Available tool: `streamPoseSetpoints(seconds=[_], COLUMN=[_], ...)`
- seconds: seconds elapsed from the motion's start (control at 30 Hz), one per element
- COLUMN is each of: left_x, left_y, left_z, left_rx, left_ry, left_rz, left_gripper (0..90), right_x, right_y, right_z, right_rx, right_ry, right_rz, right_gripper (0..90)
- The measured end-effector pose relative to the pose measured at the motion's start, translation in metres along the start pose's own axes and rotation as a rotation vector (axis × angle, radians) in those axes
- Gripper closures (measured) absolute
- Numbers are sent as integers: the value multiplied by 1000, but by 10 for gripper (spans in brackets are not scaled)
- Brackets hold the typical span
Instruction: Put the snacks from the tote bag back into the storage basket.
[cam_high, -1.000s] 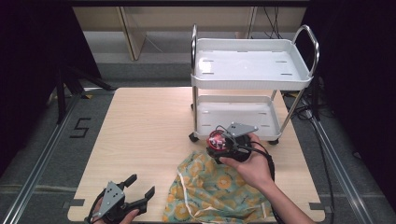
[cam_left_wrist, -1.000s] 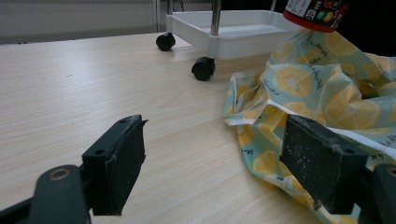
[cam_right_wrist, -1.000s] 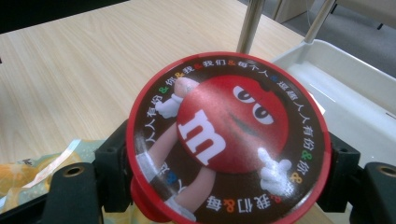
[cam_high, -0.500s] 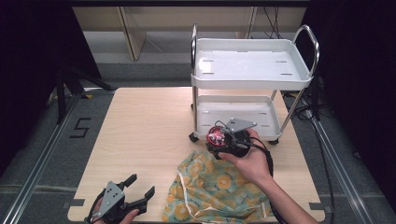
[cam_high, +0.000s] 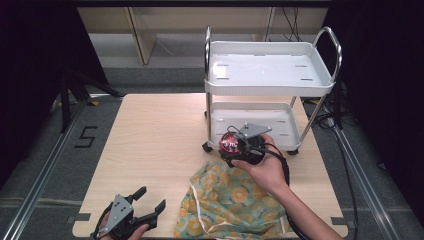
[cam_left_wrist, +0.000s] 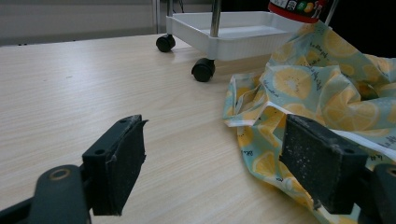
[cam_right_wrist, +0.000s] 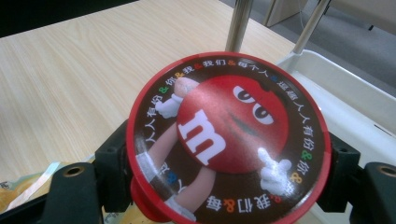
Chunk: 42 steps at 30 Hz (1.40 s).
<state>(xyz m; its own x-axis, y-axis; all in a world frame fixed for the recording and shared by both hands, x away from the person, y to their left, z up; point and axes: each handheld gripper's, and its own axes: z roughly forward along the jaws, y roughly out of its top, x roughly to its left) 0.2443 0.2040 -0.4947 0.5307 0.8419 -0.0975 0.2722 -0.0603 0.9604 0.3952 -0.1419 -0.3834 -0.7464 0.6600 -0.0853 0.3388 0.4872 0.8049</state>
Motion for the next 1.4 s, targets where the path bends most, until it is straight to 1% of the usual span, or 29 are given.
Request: streamPoseSetpoints(seconds=[0.03,0.27,0.33,0.4,0.47,0.53,0.63,0.7,0.73,0.8,0.83,0.9,0.97,1.0,1.03,1.07,1.13,1.17,1.23,1.27,1.3,1.33,1.4], left_x=[0,0,0,0,0,0,0,0,0,0,0,0,0,0,0,0,0,0,0,0,0,0,0], left_y=[0,0,0,0,0,0,0,0,0,0,0,0,0,0,0,0,0,0,0,0,0,0,0], left_z=[0,0,0,0,0,0,0,-1,-1,-1,0,-1,-1,-1,-1,-1,-1,-1,-1,-1,-1,-1,-1], left_rx=[0,0,-1,-1,-1,-2,-2,4,4,1,-9,3,3,4,-1,4,3,-1,2,4,2,4,4], left_ry=[-1,-3,-1,-1,-1,-2,-3,2,2,-1,-6,1,2,2,-1,3,2,-1,1,2,2,2,1], left_rz=[-2,2,-1,0,-1,0,2,1,1,2,1,1,2,2,1,0,1,2,1,2,1,2,2], left_gripper=[210,210,210,210,210,210,210,210,210,210,210,210,210,210,210,210,210,210,210,210,210,210,210], right_x=[0,-2,-3,-3,-4,-4,-5,-5,-6,-5,-6,-6,-6,-7,-7,-8,-9,-8,-10,-9,-10,-11,-11], right_y=[0,0,1,1,1,1,2,2,2,2,2,2,3,3,3,4,4,4,5,5,5,6,6], right_z=[0,2,3,4,4,5,6,7,7,8,8,8,9,9,8,8,9,9,11,11,10,12,12], right_rx=[3,6,-2,-1,1,7,6,9,5,4,3,3,0,-9,6,4,-1,6,1,7,13,8,2], right_ry=[-11,-13,-18,-13,-27,-17,-19,-21,-19,-16,-16,-23,-21,-27,-30,-34,-39,-38,-35,-41,-39,-34,-33], right_rz=[8,7,4,6,5,21,8,20,9,10,10,14,10,0,13,5,12,28,16,31,30,17,17], right_gripper=[264,264,264,264,264,264,264,264,264,264,264,264,264,264,264,264,264,264,264,264,264,264,264])
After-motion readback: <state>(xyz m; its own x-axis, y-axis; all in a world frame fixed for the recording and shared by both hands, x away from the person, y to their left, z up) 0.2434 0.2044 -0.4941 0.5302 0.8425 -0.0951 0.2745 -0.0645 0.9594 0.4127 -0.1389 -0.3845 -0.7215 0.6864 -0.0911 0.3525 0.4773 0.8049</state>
